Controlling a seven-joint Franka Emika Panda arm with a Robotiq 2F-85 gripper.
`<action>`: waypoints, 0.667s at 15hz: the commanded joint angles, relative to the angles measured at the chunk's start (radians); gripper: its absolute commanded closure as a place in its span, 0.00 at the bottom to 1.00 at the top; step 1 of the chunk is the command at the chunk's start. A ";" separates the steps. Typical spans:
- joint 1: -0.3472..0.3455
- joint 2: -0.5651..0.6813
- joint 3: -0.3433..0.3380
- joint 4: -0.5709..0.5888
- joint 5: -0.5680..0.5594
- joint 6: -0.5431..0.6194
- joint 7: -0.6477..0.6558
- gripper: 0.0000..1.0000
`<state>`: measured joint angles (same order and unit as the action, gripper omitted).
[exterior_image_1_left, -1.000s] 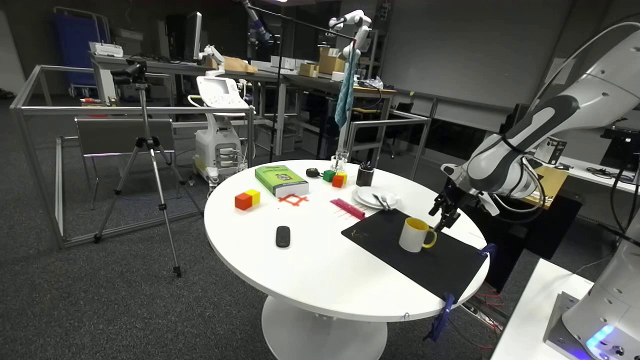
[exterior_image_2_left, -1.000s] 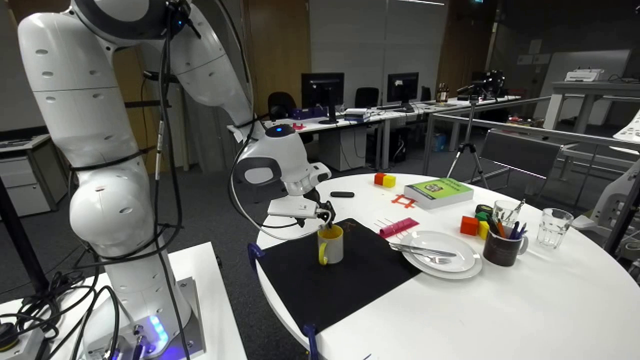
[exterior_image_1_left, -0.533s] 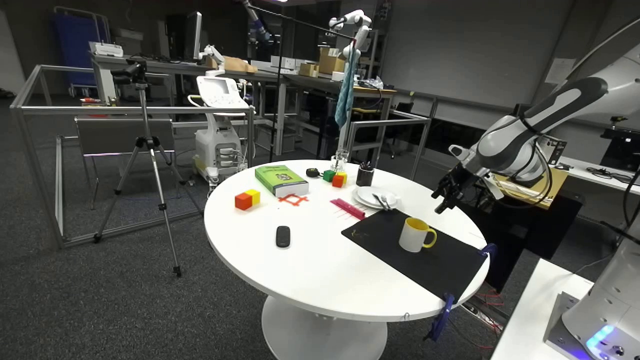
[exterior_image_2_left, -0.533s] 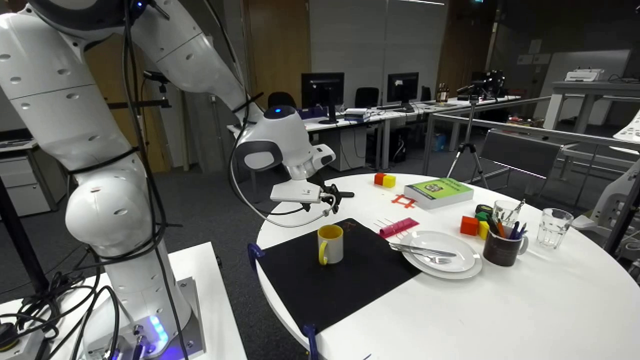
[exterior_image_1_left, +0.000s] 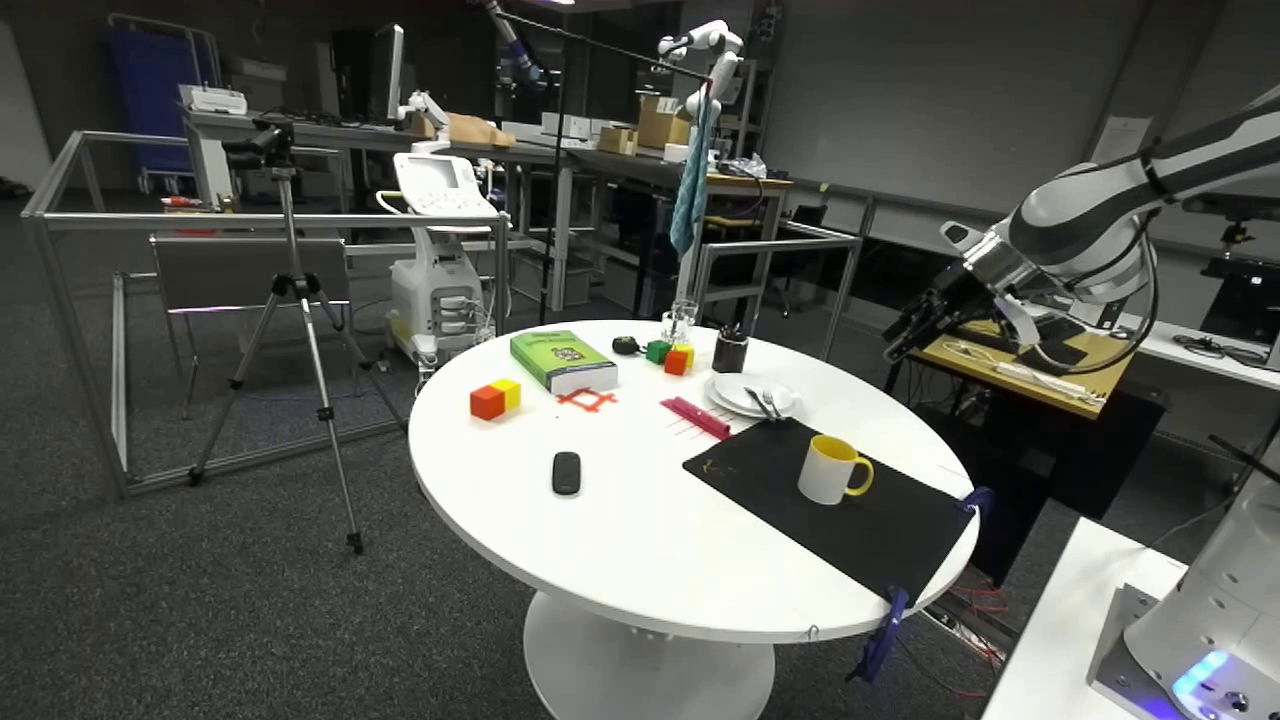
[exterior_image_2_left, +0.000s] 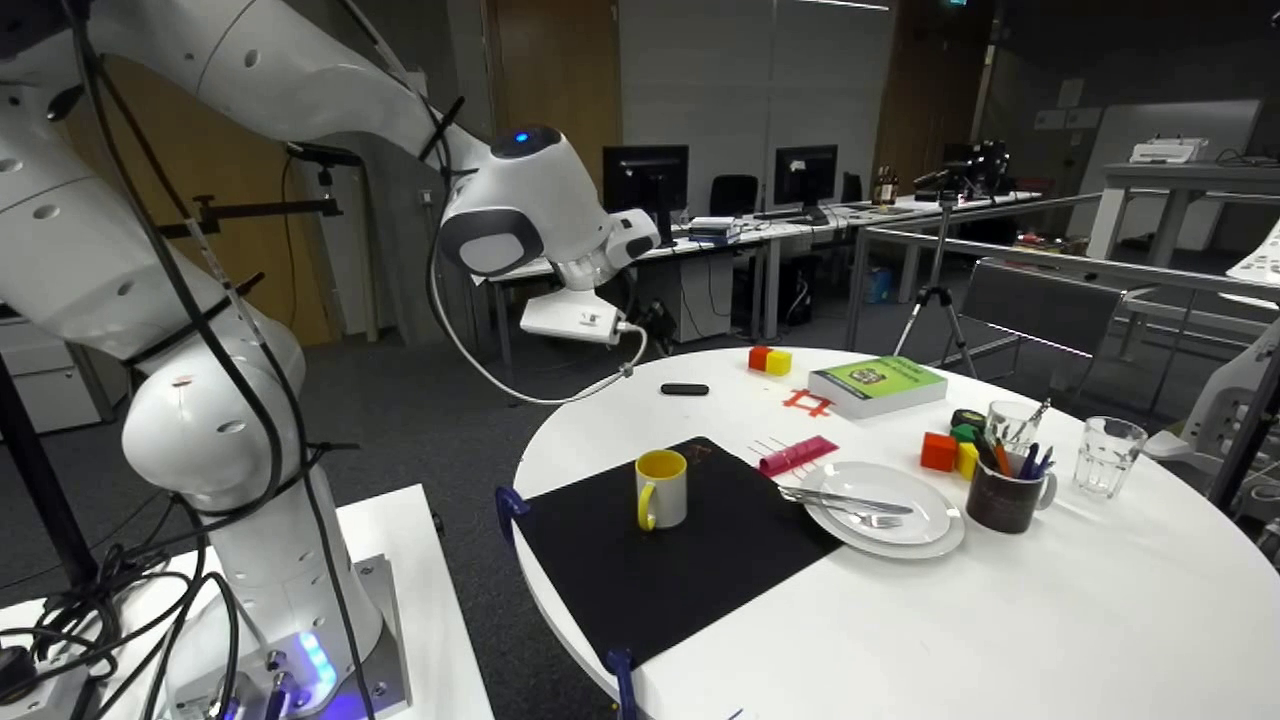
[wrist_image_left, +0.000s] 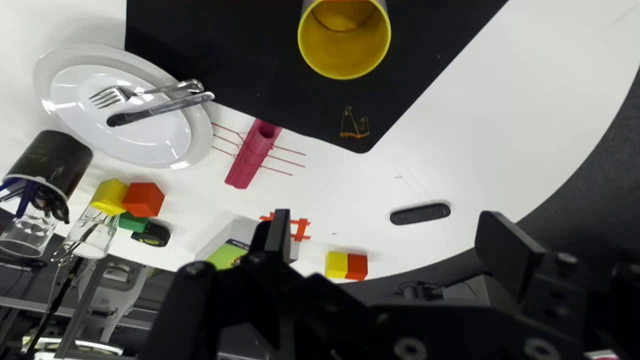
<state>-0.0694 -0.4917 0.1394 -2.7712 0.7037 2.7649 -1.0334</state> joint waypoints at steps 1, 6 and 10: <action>-0.020 -0.105 0.017 -0.008 0.044 -0.047 0.061 0.00; -0.136 -0.129 0.101 -0.003 -0.050 -0.124 0.267 0.00; -0.195 -0.144 0.132 -0.004 -0.109 -0.217 0.370 0.00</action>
<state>-0.2215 -0.5878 0.2511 -2.7716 0.6313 2.6233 -0.7293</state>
